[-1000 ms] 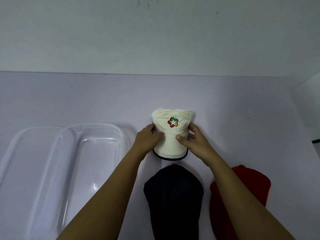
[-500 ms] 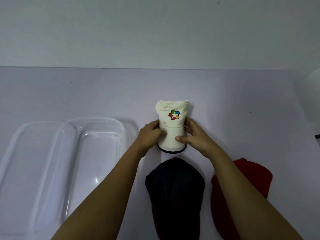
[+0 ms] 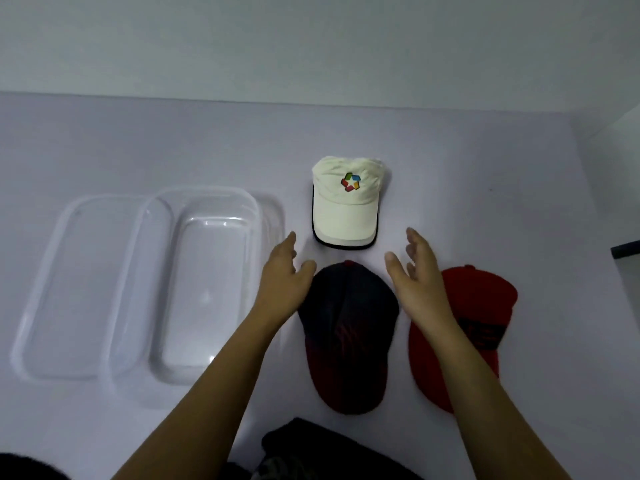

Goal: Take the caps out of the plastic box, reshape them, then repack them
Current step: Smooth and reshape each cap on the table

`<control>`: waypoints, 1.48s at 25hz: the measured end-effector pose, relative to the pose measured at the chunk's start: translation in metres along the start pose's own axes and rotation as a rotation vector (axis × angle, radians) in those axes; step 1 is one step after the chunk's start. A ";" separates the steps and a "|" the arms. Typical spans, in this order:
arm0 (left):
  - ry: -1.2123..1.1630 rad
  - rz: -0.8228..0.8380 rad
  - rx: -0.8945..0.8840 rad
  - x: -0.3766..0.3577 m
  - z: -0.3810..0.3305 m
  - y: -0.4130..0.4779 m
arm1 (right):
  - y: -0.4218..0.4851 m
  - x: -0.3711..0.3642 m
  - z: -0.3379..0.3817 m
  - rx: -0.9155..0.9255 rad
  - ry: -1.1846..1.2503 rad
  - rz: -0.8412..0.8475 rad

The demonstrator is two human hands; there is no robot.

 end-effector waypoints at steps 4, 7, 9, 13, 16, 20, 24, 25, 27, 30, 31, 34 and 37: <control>-0.061 -0.001 0.123 -0.002 0.051 -0.052 | -0.058 -0.023 -0.034 -0.054 0.031 0.101; -0.187 0.062 0.243 -0.014 0.072 -0.066 | -0.067 -0.035 -0.054 -0.125 -0.013 0.146; -0.269 0.125 0.233 -0.022 0.073 -0.067 | -0.065 -0.044 -0.065 -0.205 0.067 0.192; -0.435 0.236 0.257 -0.030 0.064 -0.066 | -0.061 -0.050 -0.074 -0.290 0.150 0.216; -0.470 0.215 0.303 -0.026 0.070 -0.064 | -0.061 -0.046 -0.075 -0.287 0.270 0.158; -0.555 0.180 0.351 -0.023 0.075 -0.068 | -0.067 -0.052 -0.082 -0.355 0.462 0.290; -0.578 0.168 0.331 -0.024 0.075 -0.073 | -0.072 -0.065 -0.089 -0.398 0.631 0.408; -0.589 0.158 0.332 -0.025 0.076 -0.074 | -0.072 -0.067 -0.089 -0.400 0.658 0.428; -0.621 0.129 0.336 -0.026 0.078 -0.077 | -0.073 -0.071 -0.088 -0.395 0.662 0.451; -0.651 0.109 0.343 -0.028 0.080 -0.082 | -0.078 -0.074 -0.085 -0.381 0.680 0.500; -0.658 0.106 0.347 -0.028 0.080 -0.083 | -0.080 -0.074 -0.084 -0.374 0.695 0.521; -0.644 0.089 0.354 -0.027 0.078 -0.087 | -0.083 -0.074 -0.086 -0.361 0.707 0.482; -0.593 0.065 0.416 -0.029 0.077 -0.088 | -0.087 -0.078 -0.085 -0.367 0.785 0.476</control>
Point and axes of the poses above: each hand's wrist, its own y-axis towards the middle knuckle, its own x-axis out of the back of the hand, z = x × y, the point moved 6 cm from there along y, towards the middle knuckle, and after that the axes turned 9 degrees about -y, right-handed, at the moved point
